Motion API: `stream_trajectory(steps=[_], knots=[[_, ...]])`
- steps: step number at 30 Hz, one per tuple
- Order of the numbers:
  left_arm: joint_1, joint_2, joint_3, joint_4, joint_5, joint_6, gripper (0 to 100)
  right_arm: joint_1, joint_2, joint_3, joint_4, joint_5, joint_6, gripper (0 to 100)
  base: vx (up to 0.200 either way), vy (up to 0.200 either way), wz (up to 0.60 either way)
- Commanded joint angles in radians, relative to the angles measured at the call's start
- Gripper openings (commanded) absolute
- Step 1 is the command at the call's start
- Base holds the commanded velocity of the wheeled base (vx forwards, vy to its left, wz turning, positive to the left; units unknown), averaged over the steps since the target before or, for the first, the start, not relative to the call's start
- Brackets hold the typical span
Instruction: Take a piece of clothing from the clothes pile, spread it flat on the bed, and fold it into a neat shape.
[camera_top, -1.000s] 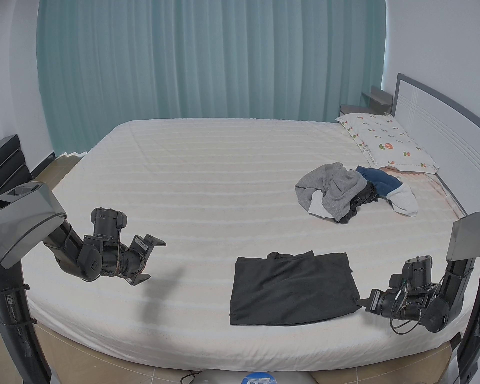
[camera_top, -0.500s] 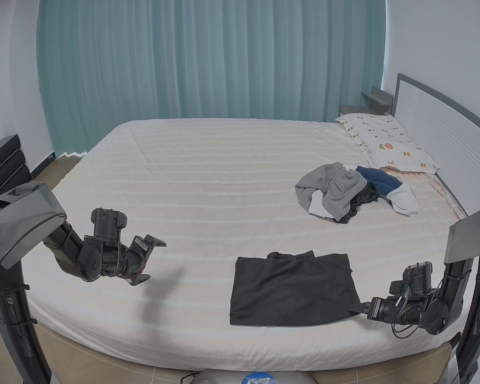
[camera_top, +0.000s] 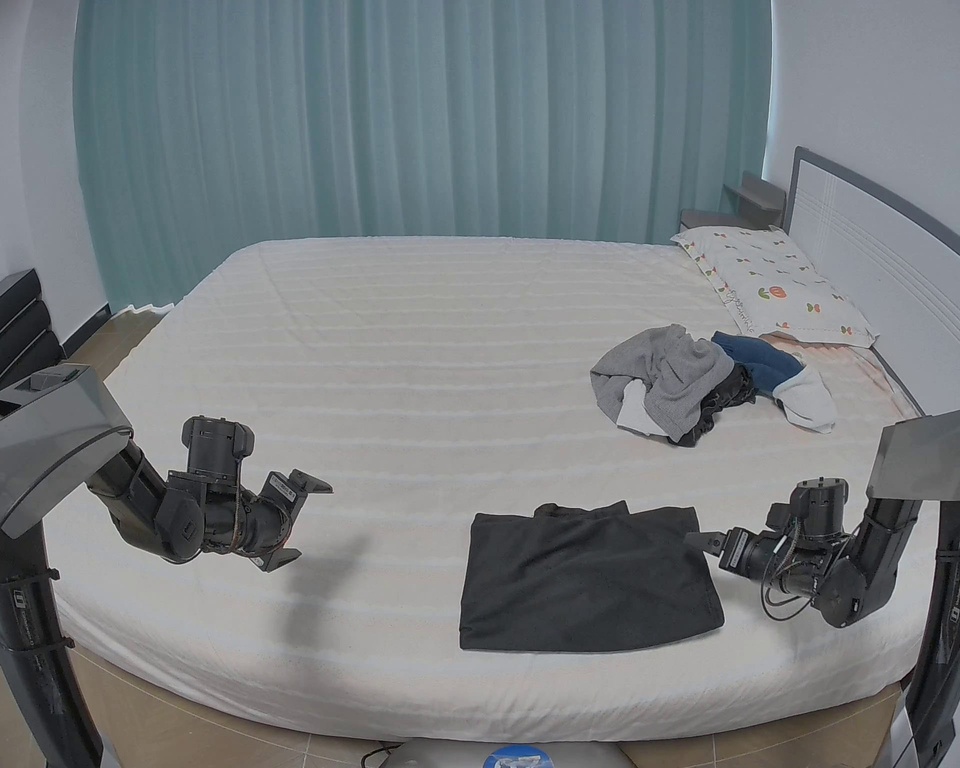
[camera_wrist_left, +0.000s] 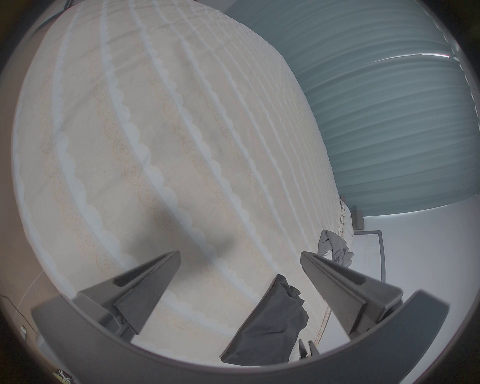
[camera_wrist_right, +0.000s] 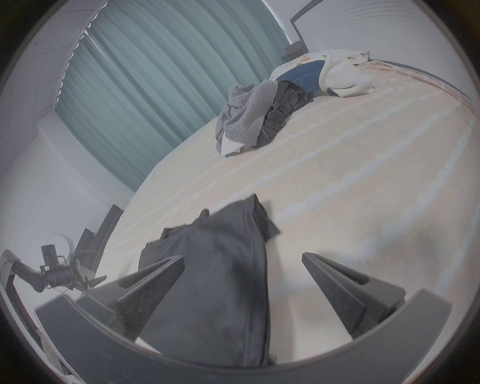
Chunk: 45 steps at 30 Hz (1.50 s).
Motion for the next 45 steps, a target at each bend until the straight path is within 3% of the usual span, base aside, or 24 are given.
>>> stream_trajectory(steps=[1,8,9,18,24,35,36,45], knots=[[0.000,0.001,0.000,-0.001,0.000,-0.001,100,-0.010,0.137,-0.211,0.067,-0.010,0.053,100,0.000,0.000,0.00],[0.000,0.001,0.001,-0.001,0.000,0.001,100,-0.001,0.152,-0.346,0.218,-0.008,0.114,100,0.000,0.000,0.00],[0.000,0.001,0.001,-0.001,0.000,0.001,100,0.001,0.158,-0.367,0.230,-0.008,0.127,0,0.000,0.000,0.00],[0.000,0.001,0.003,-0.001,0.000,0.004,100,-0.002,0.174,-0.409,0.233,-0.033,0.133,0,0.000,0.000,0.00],[0.000,0.001,0.003,-0.001,0.000,0.004,100,-0.031,0.152,-0.392,0.224,-0.034,0.196,0,0.000,0.000,0.00],[0.000,0.001,0.003,-0.001,0.000,0.004,100,-0.041,0.157,-0.386,0.207,-0.031,0.199,0,0.000,0.000,0.00],[0.000,0.001,0.001,-0.001,0.000,0.005,100,-0.039,0.158,-0.386,0.205,-0.031,0.199,100,0.000,0.000,0.00],[0.000,0.001,0.001,-0.001,0.000,0.005,100,-0.039,0.009,-0.133,0.090,0.001,0.170,100,0.000,0.000,0.00]])
